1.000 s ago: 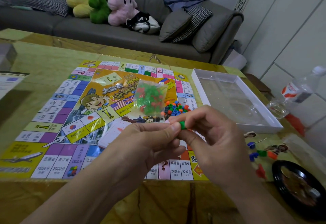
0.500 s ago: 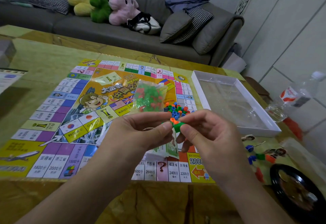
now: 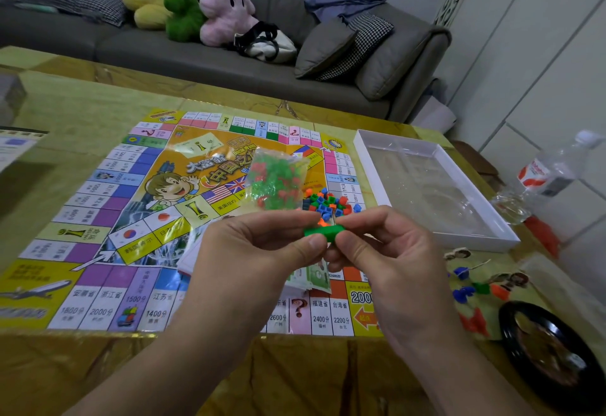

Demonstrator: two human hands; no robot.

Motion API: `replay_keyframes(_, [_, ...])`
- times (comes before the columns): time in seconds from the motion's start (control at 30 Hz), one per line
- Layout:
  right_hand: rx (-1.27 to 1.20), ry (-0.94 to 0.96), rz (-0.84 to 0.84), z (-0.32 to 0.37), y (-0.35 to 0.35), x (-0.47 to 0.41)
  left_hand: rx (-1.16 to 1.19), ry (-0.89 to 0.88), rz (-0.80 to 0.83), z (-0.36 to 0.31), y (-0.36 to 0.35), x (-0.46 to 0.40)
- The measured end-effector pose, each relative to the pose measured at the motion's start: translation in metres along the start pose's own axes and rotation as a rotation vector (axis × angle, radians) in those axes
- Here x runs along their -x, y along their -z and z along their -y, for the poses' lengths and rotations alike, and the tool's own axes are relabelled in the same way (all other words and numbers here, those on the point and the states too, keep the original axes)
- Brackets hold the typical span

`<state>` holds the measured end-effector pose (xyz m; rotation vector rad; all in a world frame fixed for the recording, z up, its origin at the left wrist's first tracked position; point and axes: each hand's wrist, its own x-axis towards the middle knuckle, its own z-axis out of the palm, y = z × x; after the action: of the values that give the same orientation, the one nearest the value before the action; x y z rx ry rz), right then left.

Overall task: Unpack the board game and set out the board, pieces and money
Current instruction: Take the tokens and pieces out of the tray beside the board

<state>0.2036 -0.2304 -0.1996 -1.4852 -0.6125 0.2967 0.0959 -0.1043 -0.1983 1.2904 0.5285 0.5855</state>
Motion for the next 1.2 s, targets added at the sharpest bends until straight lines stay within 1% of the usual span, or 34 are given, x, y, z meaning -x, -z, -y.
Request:
replay_keyframes(0.13, [-0.003, 0.012, 0.010, -0.002, -0.001, 0.002, -0.065, -0.032, -0.016, -0.001, -0.001, 0.001])
replay_keyframes(0.27, [0.006, -0.027, 0.019, -0.003, -0.001, 0.000, -0.097, 0.031, 0.068, -0.005, 0.000, -0.001])
replay_keyframes(0.37, [0.154, -0.012, 0.070, -0.002, 0.001, -0.004, 0.001, 0.210, 0.153, -0.006, 0.000, -0.005])
replay_keyframes(0.4, [0.220, -0.014, 0.103, -0.001, 0.002, -0.006, 0.058, 0.283, 0.160, -0.005, -0.001, -0.006])
replay_keyframes(0.47, [0.334, -0.043, 0.156, 0.000, 0.009, -0.009, 0.131, 0.391, 0.121, -0.001, 0.000, -0.007])
replay_keyframes(0.53, [0.439, -0.083, 0.101, -0.002, 0.020, -0.017, 0.173, 0.488, 0.055, 0.002, -0.002, -0.011])
replay_keyframes(0.6, [0.606, -0.096, -0.006, -0.010, 0.032, -0.032, 0.185, 0.588, -0.005, 0.004, -0.004, -0.015])
replay_keyframes(0.67, [0.776, -0.094, -0.055, -0.018, 0.037, -0.053, 0.207, 0.663, -0.028, 0.002, -0.008, -0.018])
replay_keyframes(0.73, [0.974, -0.068, -0.044, -0.030, 0.035, -0.074, 0.250, 0.693, -0.028, 0.000, -0.010, -0.019])
replay_keyframes(0.8, [1.103, -0.063, -0.014, -0.044, 0.028, -0.092, 0.269, 0.716, -0.019, -0.001, -0.010, -0.020])
replay_keyframes(0.9, [1.202, -0.121, 0.022, -0.059, 0.016, -0.107, 0.253, 0.748, -0.005, -0.005, -0.010, -0.023])
replay_keyframes(0.97, [1.245, -0.131, 0.015, -0.065, 0.012, -0.113, 0.234, 0.756, 0.006, -0.008, -0.010, -0.025])
replay_keyframes(1.1, [1.255, -0.092, -0.020, -0.070, 0.011, -0.116, 0.209, 0.722, 0.023, -0.010, -0.006, -0.027])
replay_keyframes(1.2, [1.072, -0.073, -0.034, -0.051, 0.013, -0.107, 0.231, 0.677, 0.017, -0.008, -0.002, -0.027])
